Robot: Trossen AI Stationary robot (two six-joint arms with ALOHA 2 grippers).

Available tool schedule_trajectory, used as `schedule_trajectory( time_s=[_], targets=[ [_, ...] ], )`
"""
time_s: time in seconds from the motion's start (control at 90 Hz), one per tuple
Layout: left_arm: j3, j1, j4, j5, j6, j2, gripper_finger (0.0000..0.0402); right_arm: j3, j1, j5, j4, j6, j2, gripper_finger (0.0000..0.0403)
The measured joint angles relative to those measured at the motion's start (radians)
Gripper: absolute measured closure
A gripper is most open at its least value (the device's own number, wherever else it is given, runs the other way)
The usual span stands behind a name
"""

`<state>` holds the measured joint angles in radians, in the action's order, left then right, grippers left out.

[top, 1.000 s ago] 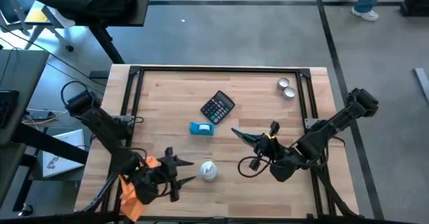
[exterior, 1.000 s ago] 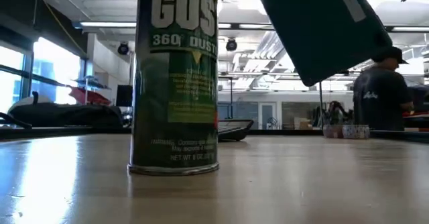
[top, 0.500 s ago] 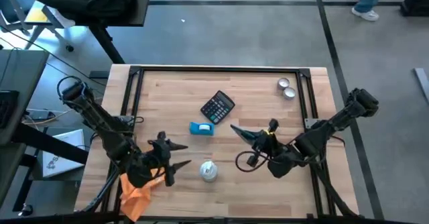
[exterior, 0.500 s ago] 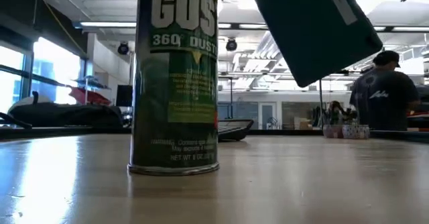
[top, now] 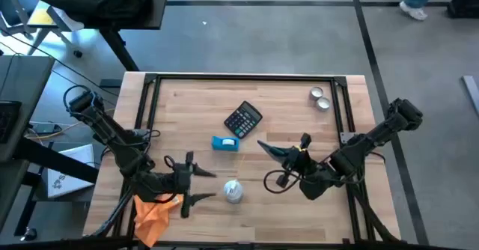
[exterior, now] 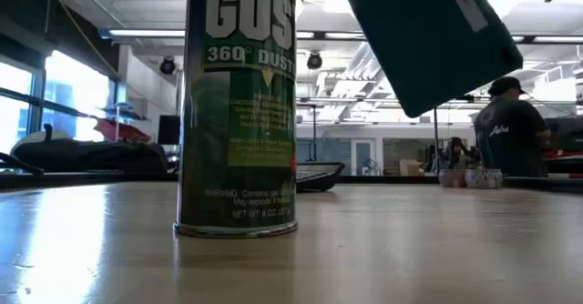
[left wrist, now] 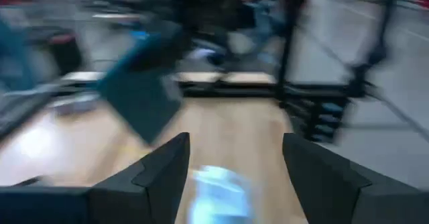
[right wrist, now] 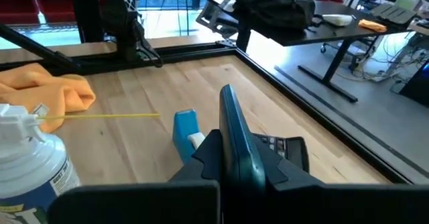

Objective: Apply microfiber cloth
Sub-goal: Spray the cellphone using the white spray bottle

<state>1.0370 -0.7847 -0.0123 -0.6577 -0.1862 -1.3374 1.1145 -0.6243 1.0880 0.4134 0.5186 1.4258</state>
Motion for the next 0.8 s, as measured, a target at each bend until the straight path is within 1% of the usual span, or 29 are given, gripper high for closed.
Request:
schedule_trajectory(
  time_s=[0.1,0.211,0.322,0.422,0.611,0.722,0.8],
  targets=[
    [0.000,0.000,-0.030,0.142,0.046,0.000,0.0231,0.000,0.000,0.000,0.000,-0.001,0.000,0.0402],
    [0.000,0.000,-0.127,0.252,0.094,0.000,0.0257,0.000,0.000,0.000,0.000,-0.002,0.000,0.0402],
    [0.000,0.015,-0.182,0.362,0.108,0.000,0.0269,0.000,0.000,0.000,0.000,-0.003,0.000,0.0402],
    [-0.011,0.042,-0.183,0.376,0.082,0.001,0.0270,0.000,0.000,0.000,0.001,-0.003,0.000,0.0402],
    [-0.098,0.140,-0.167,0.365,-0.002,-0.001,0.0256,0.000,0.000,0.000,0.000,-0.003,0.000,0.0402],
    [-0.139,0.198,-0.171,0.398,-0.056,0.000,0.0242,0.000,0.000,-0.008,0.000,-0.003,0.000,0.0402],
    [-0.156,0.224,-0.169,0.422,-0.068,0.000,0.0231,0.000,0.000,-0.009,0.001,-0.003,0.000,0.0402]
  ],
)
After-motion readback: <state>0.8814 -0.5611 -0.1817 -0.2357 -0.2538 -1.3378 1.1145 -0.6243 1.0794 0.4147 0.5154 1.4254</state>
